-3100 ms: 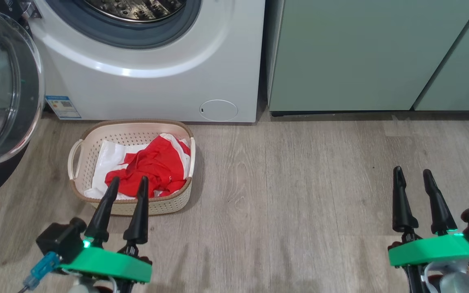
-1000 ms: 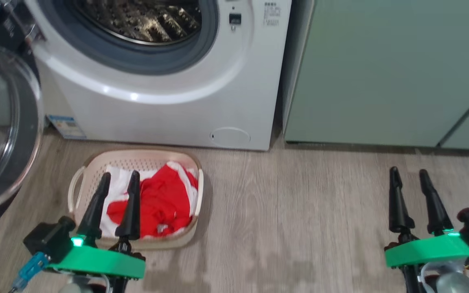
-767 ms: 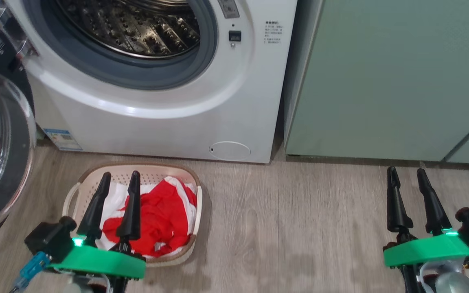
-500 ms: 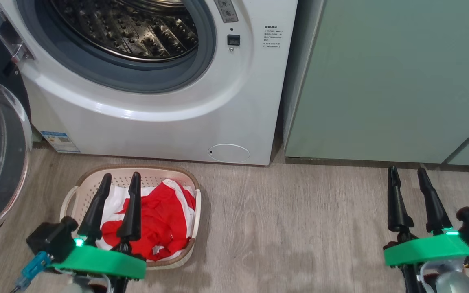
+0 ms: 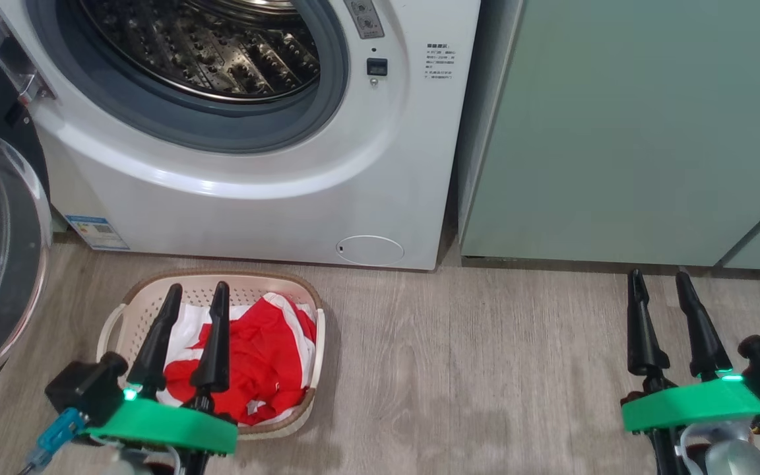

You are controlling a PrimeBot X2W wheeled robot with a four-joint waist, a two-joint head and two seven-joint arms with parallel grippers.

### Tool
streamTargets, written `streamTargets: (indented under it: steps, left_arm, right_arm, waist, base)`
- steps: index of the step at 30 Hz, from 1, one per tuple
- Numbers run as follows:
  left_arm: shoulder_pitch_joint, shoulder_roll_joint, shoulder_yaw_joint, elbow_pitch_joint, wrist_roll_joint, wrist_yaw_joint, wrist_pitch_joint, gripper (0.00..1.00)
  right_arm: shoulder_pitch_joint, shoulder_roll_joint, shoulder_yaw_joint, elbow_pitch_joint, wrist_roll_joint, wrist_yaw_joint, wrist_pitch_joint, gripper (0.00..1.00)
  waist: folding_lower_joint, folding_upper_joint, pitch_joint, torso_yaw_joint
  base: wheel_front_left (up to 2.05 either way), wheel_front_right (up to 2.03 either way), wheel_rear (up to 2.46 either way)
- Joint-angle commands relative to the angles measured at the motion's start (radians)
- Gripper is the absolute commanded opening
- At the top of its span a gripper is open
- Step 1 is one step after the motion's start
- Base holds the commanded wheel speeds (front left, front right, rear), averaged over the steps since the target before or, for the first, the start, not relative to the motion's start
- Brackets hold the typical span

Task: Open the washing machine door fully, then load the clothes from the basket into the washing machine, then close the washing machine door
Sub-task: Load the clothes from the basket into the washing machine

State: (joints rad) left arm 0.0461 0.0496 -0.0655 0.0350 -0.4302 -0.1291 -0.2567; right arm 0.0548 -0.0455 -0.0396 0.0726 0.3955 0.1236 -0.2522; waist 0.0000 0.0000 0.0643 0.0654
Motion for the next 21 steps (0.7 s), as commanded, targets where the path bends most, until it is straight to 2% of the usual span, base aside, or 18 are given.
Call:
streamTargets:
  steps: [1,8,21]
  left_arm:
    - [-0.033,0.001,0.029,-0.028,0.006,0.001,-0.005,1.00]
    - [-0.031,0.001,0.029,-0.019,0.018,0.004,-0.005,1.00]
    - [-0.036,0.001,0.025,-0.032,0.118,0.058,-0.005,1.00]
  right_arm:
    - [-0.022,-0.005,0.024,-0.037,-0.012,0.007,-0.010,1.00]
    - [-0.021,-0.005,0.027,-0.037,-0.016,0.007,-0.010,1.00]
    - [-0.025,-0.005,0.025,-0.041,-0.020,0.007,-0.010,1.00]
  waist:
    - [0.0000,0.0000,0.000,0.001]
    - [0.0000,0.0000,-0.001,0.002]
    - [0.0000,0.0000,0.017,-0.002]
  base:
    - [0.00,0.00,0.00]
    - [0.00,0.00,0.00]
    - [0.00,0.00,0.00]
